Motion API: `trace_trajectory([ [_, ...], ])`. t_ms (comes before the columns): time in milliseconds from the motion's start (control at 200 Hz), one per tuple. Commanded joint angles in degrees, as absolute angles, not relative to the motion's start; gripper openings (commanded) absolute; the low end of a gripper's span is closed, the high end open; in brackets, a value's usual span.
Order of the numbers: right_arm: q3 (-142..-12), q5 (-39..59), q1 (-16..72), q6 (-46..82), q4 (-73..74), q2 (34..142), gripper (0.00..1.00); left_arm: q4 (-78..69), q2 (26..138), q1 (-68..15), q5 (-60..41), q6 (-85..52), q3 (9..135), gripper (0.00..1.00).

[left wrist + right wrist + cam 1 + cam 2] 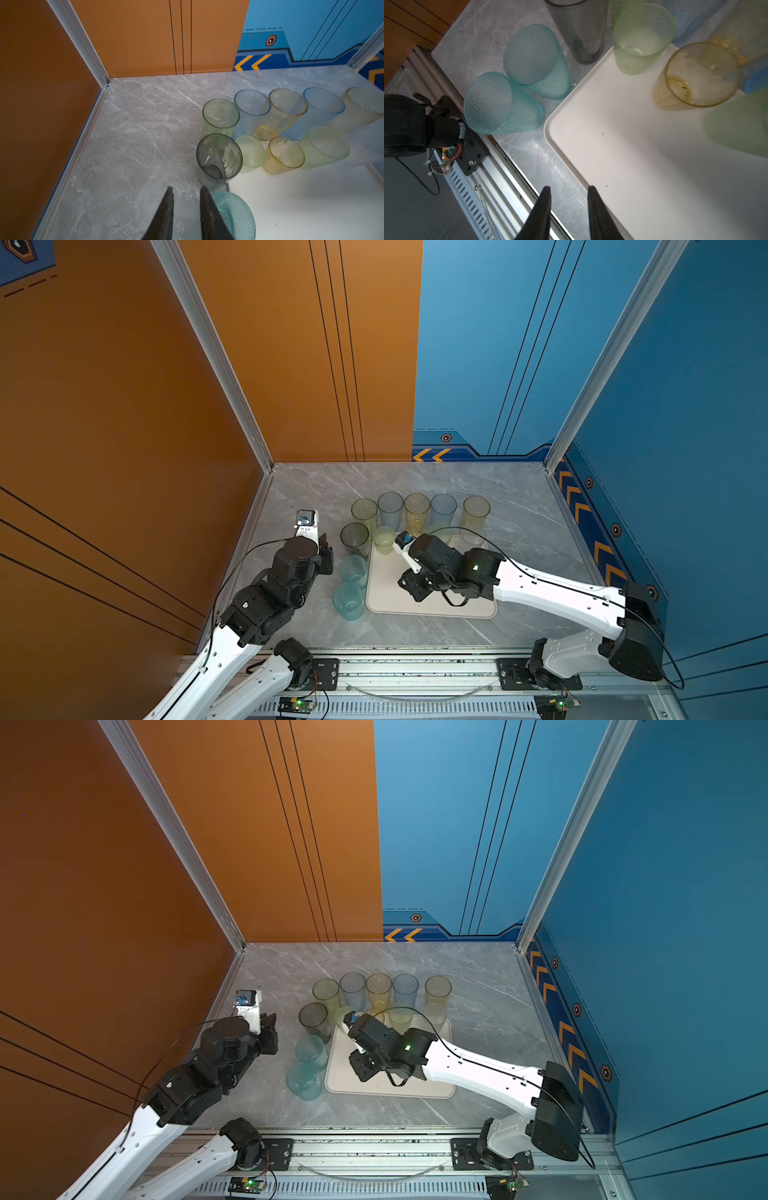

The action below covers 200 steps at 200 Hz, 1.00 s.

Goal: Place the glasses into the tray
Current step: 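Swing the left arm aside while the right gripper reaches toward the teal dimpled cups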

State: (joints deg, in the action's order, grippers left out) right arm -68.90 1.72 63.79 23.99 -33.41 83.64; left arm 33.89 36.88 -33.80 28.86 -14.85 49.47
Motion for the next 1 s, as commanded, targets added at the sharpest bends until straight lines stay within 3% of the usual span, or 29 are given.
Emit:
trace_trajectory([
  [0, -73.49, -0.47, 66.35, 27.50, -33.44, 87.29, 0.29, 29.65, 35.13, -34.38, 30.45, -15.13, 48.35, 0.24],
  [451, -92.52, -2.98, 71.10, 29.12, -44.31, 104.29, 0.27, 28.56, 37.11, -41.04, 33.08, -7.47, 50.97, 0.24],
  [996, -100.17, -4.17, 71.63, 30.94, -49.09, 111.74, 0.27, 24.70, 29.25, -41.13, 31.49, -3.08, 52.91, 0.27],
])
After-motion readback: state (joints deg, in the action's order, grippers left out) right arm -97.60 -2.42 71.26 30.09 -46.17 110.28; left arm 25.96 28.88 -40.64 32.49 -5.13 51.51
